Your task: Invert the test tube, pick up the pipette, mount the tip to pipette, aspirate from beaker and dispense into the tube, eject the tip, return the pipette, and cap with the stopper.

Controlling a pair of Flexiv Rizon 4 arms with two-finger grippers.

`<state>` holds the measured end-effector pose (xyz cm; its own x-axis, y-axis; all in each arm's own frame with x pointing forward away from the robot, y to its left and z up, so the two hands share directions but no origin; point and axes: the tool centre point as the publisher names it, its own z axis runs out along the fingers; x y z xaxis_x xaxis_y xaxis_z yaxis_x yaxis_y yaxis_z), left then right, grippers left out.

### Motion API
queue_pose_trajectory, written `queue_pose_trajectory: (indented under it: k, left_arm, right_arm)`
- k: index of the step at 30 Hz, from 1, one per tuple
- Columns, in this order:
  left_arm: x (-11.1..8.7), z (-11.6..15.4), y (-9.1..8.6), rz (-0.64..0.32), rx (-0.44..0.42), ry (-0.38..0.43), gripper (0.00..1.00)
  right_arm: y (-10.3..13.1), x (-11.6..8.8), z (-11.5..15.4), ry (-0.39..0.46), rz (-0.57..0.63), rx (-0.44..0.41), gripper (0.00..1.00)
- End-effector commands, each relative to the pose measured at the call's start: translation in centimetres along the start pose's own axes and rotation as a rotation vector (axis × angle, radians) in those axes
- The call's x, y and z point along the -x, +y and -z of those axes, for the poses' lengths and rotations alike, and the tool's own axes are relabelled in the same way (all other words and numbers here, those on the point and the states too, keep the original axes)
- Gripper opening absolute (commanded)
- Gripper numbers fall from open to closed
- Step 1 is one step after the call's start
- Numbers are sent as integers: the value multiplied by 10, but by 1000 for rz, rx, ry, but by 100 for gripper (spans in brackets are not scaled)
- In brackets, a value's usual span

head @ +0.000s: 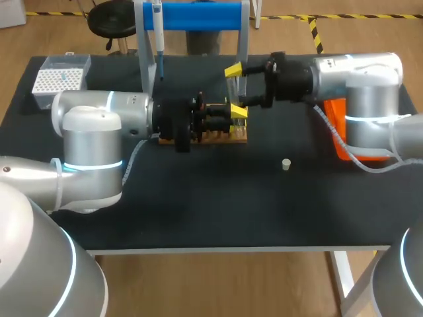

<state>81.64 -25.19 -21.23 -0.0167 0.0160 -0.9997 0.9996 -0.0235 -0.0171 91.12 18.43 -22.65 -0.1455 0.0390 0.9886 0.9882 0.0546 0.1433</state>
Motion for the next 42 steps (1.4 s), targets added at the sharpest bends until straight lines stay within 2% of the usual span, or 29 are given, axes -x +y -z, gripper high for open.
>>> queue_pose_trajectory:
  k: [1,7,9,10,11,25,29,34,39,42]
  left_arm:
    - [0,0,1,-1,-1,0,0]
    - [0,0,1,-1,-1,0,0]
    - [0,0,1,-1,-1,0,0]
    - [0,0,1,-1,-1,0,0]
    - [0,0,1,-1,-1,0,0]
    - [0,0,1,-1,-1,0,0]
    - [0,0,1,-1,-1,0,0]
    - [0,0,1,-1,-1,0,0]
    - [0,0,1,-1,-1,0,0]
    - [0,0,1,-1,-1,0,0]
  right_arm:
    - [-10,-3,24,-69,279,49,100]
    - [-7,5,47,-78,517,78,100]
    - [-9,8,55,-65,694,95,100]
    - [-11,13,59,-69,832,104,100]
    - [-10,19,63,-121,945,134,100]
    - [-10,19,63,-121,945,134,100]
    - [-11,29,61,-281,1032,64,100]
    - [-17,42,59,-403,1107,0,100]
    - [-17,54,60,-514,1145,-18,100]
    - [-17,61,59,-554,1157,-16,100]
